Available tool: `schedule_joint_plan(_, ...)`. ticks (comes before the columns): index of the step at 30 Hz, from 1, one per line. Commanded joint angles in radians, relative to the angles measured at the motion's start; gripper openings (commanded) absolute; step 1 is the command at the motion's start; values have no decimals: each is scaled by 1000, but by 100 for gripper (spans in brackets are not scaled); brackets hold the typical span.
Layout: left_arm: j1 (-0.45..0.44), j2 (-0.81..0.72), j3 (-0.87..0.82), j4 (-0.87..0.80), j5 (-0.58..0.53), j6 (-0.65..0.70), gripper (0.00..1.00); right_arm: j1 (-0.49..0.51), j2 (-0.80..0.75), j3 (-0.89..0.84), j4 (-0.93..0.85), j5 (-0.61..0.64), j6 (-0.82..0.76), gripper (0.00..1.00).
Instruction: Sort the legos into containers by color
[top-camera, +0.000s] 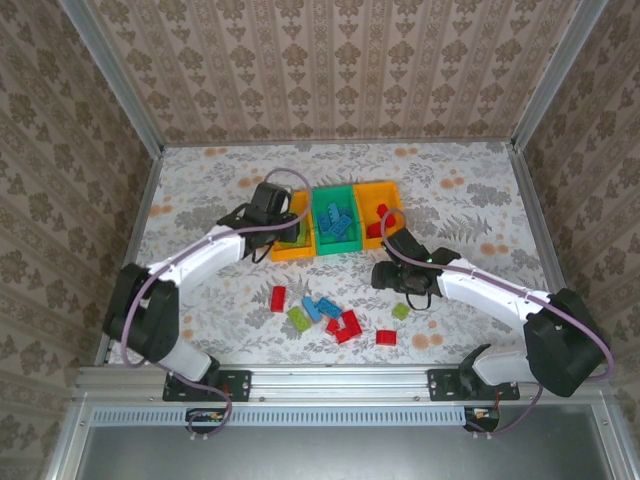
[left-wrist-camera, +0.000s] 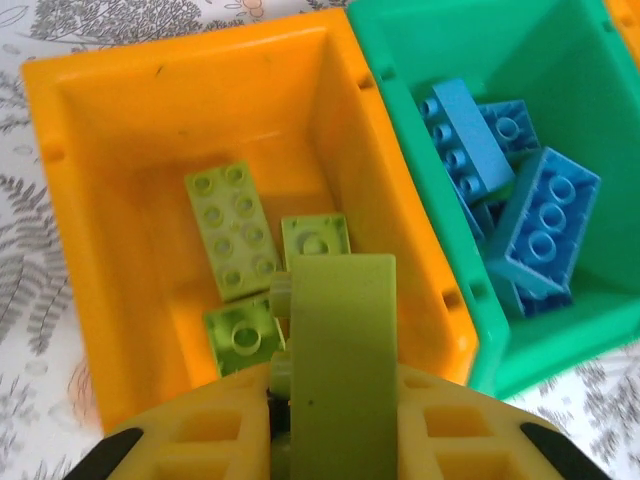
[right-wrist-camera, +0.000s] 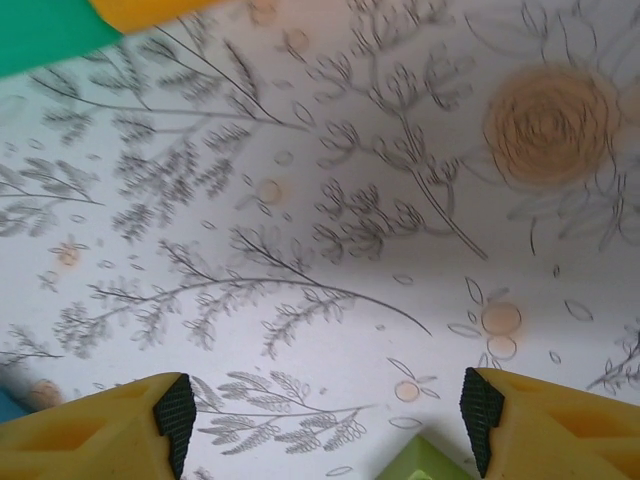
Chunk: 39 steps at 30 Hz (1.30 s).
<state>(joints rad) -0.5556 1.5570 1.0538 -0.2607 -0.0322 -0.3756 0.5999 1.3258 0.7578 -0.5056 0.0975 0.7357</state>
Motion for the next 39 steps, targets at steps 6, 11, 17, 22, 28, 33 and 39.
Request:
schedule_joint_plan(6,42,106,111,52,33,48,18,49,-26,-33,-81,-21,77,72)
schedule_joint_plan(11,42,132,124,54,36,40,22,55,-36,-67,-124,-19,104,72)
schedule_joint_plan(17,30,134,121,62,26,48,30,59,-68,-110,-153,-11,161,73)
schedule_joint_plan(22,-6,125,119,65,-16,71,42,68,-70,-120,-133,-38,198,73)
schedule_joint_plan(28,-30,111,113,57,-69,74,61,73,-53,-120,-100,-55,227,74)
schedule_joint_plan(33,-35,59,77,65,-92,60,75,74,-32,-113,-129,-64,226,74)
schedule_joint_plan(39,-55,-22,20,93,-130,60,86,75,28,-107,-99,-85,223,70)
